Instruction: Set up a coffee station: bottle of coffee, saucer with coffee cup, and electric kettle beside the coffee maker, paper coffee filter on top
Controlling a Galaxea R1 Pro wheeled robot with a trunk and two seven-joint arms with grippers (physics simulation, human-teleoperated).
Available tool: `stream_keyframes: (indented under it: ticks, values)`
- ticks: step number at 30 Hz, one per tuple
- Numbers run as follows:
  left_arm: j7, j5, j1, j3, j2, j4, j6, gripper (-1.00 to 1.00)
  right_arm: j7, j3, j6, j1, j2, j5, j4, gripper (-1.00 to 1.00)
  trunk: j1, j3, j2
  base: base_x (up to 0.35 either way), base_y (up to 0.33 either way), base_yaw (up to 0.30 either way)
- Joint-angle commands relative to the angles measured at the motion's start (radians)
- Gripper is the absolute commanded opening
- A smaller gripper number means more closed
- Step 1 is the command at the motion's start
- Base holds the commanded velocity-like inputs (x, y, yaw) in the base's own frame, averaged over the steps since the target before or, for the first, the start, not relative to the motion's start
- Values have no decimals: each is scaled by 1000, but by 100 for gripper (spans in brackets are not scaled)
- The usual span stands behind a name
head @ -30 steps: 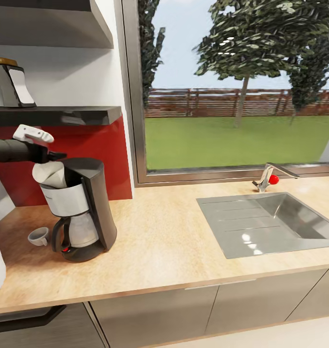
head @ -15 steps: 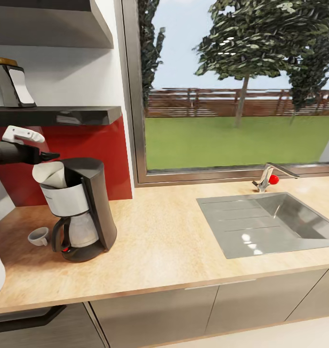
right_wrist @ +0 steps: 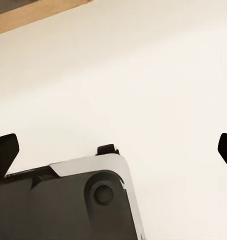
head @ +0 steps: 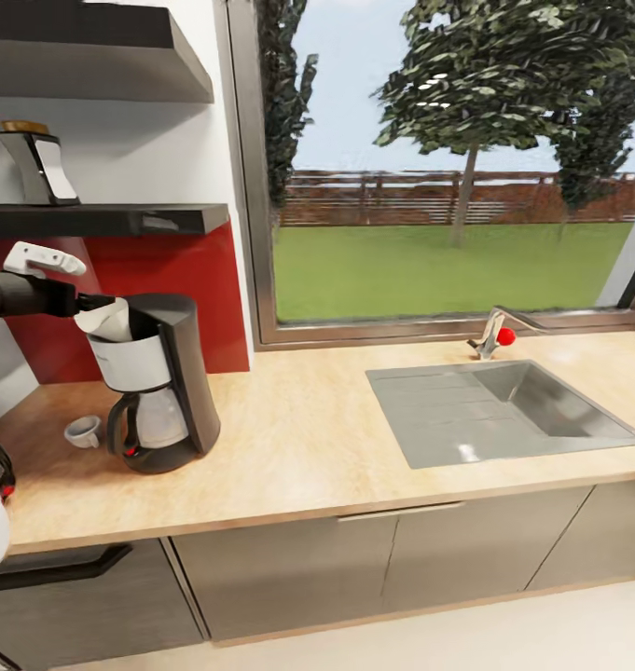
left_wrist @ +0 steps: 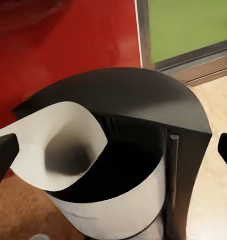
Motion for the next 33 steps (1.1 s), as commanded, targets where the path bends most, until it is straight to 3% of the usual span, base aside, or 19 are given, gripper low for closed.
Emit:
stream_keyframes:
  ticks: [1, 18, 23, 33]
  values:
    - [-9, -10, -2, 1, -1, -1, 8, 100, -2, 2, -3, -1, 0, -10, -4, 100, 0, -2, -2, -282, -174, 0]
    - [-5, -13, -2, 1, -1, 1, 8, 100, -1, 1, -3, -1, 0, -16, -12, 100, 0, -2, -2, -282, -175, 1]
    - [-5, -13, 0, -1, -1, 1, 8, 100, -2, 1, -5, -1, 0, -14, -12, 100, 0, -2, -2, -275, -166, 186]
    - [-6, -7, 5, 2, -1, -8, 7, 100, 5, 9, -7, -1, 2, -11, -28, 100, 0, -2, -2, -59, -36, 90]
